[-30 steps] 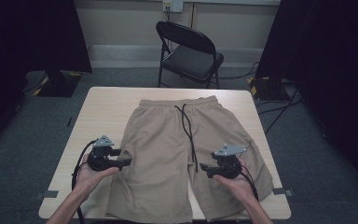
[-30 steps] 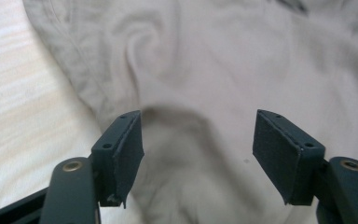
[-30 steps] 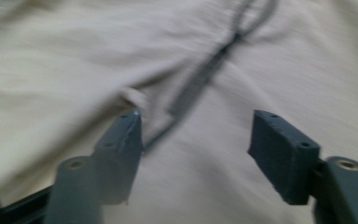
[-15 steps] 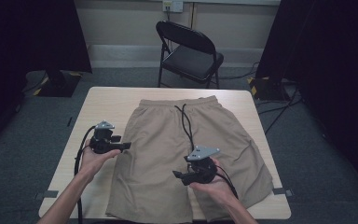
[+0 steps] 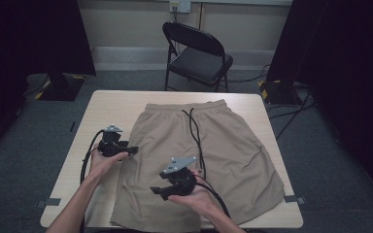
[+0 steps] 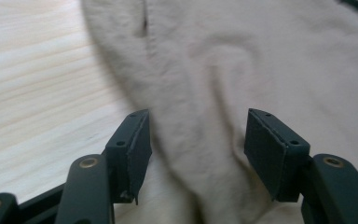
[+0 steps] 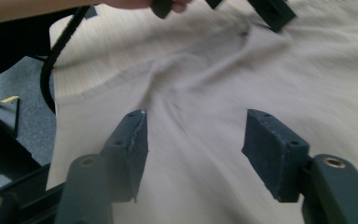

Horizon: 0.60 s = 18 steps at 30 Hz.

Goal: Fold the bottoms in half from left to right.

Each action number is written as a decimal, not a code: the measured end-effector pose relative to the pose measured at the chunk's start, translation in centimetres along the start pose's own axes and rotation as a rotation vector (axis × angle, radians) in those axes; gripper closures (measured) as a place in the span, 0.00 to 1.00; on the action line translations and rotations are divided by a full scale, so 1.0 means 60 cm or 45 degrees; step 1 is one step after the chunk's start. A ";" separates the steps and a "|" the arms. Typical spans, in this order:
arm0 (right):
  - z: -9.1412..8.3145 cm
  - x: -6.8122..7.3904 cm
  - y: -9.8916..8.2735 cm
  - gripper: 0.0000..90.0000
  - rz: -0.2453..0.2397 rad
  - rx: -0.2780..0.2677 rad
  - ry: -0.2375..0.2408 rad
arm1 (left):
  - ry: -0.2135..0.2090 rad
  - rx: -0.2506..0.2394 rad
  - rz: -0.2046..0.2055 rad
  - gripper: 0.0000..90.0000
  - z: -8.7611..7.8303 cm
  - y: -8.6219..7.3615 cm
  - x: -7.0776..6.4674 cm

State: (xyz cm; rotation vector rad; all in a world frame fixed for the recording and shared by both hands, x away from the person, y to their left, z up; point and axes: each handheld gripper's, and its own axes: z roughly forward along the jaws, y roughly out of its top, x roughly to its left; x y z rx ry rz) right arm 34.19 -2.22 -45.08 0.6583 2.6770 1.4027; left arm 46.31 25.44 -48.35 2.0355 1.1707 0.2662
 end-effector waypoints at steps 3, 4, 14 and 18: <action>0.022 0.014 0.007 0.47 -0.014 0.015 0.018 | -0.006 0.010 0.006 0.44 0.005 -0.009 0.004; 0.028 0.018 0.010 0.48 -0.010 0.017 0.034 | -0.003 -0.001 0.014 0.45 0.006 -0.011 0.004; 0.078 0.043 0.020 0.56 0.041 0.078 0.129 | 0.017 -0.030 0.004 0.43 0.009 -0.014 -0.001; 0.089 0.053 0.020 0.51 0.040 0.111 0.116 | 0.027 -0.041 0.035 0.44 0.009 -0.017 -0.002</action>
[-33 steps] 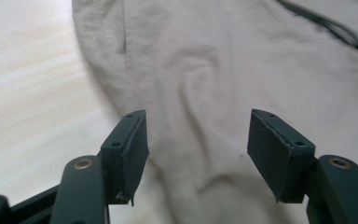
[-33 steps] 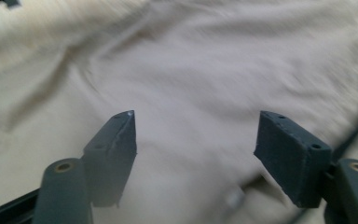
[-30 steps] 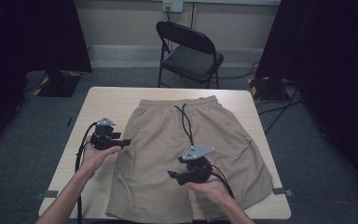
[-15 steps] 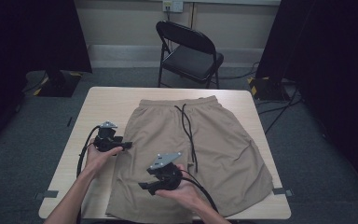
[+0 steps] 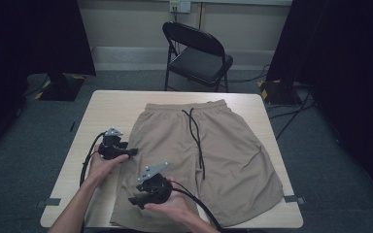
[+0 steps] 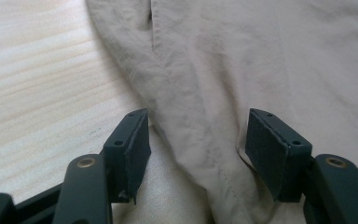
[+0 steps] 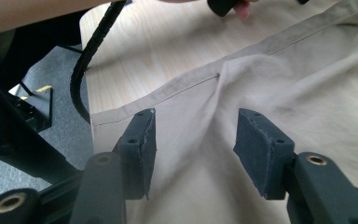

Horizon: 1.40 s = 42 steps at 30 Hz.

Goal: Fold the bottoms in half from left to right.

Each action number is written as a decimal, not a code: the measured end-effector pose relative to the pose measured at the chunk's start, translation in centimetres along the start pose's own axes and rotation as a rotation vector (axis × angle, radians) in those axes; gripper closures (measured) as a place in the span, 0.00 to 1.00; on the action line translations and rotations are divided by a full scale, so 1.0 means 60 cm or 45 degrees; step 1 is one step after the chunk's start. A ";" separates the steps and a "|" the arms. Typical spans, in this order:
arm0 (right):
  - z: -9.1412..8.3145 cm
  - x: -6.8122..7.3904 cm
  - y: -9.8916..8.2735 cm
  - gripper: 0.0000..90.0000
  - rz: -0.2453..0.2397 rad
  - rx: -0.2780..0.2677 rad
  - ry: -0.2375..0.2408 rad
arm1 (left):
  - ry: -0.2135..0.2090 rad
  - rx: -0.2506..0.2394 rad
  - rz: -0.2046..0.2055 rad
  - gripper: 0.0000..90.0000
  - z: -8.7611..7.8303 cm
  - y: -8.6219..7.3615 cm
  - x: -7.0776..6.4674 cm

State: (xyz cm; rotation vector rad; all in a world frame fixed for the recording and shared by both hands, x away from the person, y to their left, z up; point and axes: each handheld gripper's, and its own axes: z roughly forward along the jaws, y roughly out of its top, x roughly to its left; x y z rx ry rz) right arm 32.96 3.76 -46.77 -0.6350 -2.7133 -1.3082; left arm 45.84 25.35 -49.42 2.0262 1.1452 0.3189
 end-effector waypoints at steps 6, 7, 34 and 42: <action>0.020 0.013 0.009 0.50 -0.003 0.002 0.013 | 0.076 0.026 0.090 0.41 0.008 0.003 -0.018; 0.034 0.023 0.014 0.53 -0.009 0.000 0.041 | 0.076 0.030 0.090 0.39 0.008 0.003 -0.019; 0.116 0.055 0.021 0.60 -0.033 0.030 -0.107 | 0.078 0.028 0.117 0.39 0.008 0.002 -0.019; 0.112 0.064 0.015 0.79 -0.160 0.046 -0.222 | 0.076 0.024 0.111 0.39 0.009 0.002 -0.019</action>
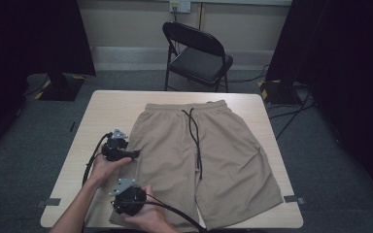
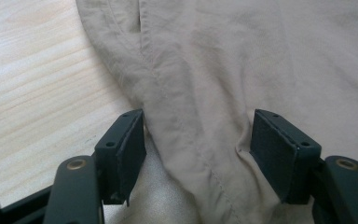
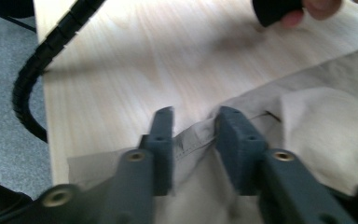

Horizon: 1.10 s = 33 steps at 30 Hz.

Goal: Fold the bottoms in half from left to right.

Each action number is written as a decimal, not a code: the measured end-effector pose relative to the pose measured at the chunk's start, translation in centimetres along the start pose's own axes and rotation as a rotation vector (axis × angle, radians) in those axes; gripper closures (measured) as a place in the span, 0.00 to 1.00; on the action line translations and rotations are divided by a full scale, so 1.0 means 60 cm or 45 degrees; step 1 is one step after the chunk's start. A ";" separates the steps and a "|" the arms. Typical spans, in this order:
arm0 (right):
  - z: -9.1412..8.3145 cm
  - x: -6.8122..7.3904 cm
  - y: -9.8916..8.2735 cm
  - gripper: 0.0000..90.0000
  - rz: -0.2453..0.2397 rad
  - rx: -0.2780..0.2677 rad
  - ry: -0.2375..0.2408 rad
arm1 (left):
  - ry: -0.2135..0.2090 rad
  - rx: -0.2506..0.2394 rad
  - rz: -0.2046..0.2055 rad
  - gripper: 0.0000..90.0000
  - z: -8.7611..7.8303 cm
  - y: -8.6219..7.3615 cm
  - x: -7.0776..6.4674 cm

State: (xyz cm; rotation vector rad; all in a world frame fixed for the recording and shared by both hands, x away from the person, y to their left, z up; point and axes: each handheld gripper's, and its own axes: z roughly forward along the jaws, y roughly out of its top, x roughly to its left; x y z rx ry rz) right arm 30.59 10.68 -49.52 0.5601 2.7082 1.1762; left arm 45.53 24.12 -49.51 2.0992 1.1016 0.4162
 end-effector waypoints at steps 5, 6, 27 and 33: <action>-0.009 -0.011 -0.008 0.94 0.034 -0.007 -0.004 | -0.009 0.001 0.004 0.39 -0.001 0.000 0.002; -0.010 -0.016 -0.009 0.98 0.053 -0.003 0.008 | -0.009 0.001 0.004 0.39 -0.001 0.000 0.002; -0.063 -0.105 -0.041 1.00 0.215 -0.071 0.034 | -0.008 -0.003 0.006 0.39 0.000 0.000 0.002; -0.058 -0.116 -0.056 0.88 0.275 -0.061 0.030 | -0.004 -0.002 0.014 0.39 0.001 0.000 0.002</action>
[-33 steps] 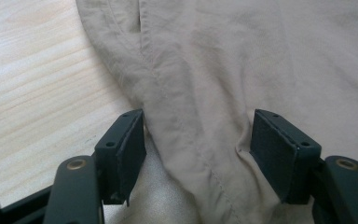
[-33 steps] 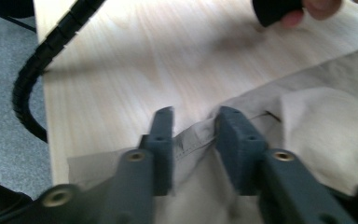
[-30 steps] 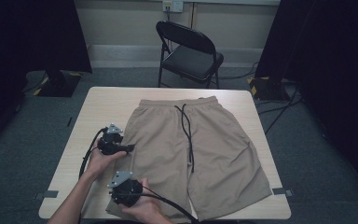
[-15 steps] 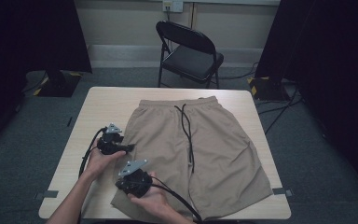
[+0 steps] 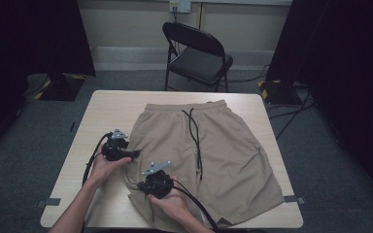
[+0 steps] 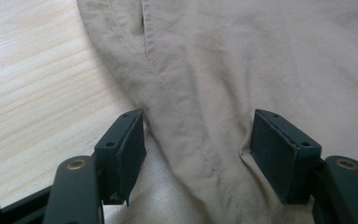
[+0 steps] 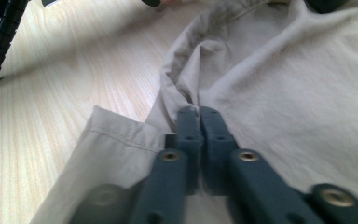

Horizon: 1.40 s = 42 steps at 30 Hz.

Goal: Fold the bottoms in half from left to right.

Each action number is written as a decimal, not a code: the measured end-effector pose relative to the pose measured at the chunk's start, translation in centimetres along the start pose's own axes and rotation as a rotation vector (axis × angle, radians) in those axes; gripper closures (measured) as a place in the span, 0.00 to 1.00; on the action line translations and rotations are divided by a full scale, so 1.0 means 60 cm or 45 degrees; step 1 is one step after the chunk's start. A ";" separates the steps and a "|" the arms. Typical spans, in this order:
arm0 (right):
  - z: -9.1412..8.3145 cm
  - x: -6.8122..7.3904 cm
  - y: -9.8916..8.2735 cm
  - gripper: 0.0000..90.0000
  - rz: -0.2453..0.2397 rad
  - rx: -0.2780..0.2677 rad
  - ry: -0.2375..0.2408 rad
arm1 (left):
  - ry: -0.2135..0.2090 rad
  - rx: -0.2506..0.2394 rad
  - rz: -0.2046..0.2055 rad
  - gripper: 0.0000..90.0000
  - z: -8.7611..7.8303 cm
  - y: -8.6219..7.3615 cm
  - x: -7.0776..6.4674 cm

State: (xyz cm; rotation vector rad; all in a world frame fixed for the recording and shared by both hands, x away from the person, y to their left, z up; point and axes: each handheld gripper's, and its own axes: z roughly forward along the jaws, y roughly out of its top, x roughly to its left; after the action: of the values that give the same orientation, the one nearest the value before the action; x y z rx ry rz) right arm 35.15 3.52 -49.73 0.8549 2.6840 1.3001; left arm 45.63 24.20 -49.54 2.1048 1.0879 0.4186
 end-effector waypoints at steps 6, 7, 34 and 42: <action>0.002 0.013 0.001 0.74 -0.032 -0.018 0.011 | 0.003 0.000 0.001 0.39 0.000 0.000 0.000; 0.005 0.017 0.001 0.73 -0.036 -0.021 0.012 | 0.003 0.000 0.002 0.39 0.000 0.000 0.000; -0.004 -0.011 -0.011 0.99 -0.041 -0.028 0.019 | 0.006 -0.006 -0.002 0.38 0.003 0.001 0.002; -0.006 0.014 -0.019 0.99 -0.084 -0.012 0.076 | -0.028 0.079 -0.129 0.33 0.010 0.037 0.038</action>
State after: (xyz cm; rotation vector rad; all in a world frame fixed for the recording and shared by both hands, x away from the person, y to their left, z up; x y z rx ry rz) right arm 33.84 3.10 -50.18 0.7311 2.7235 1.3441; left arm 48.60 24.92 -48.44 2.0922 1.2026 0.3161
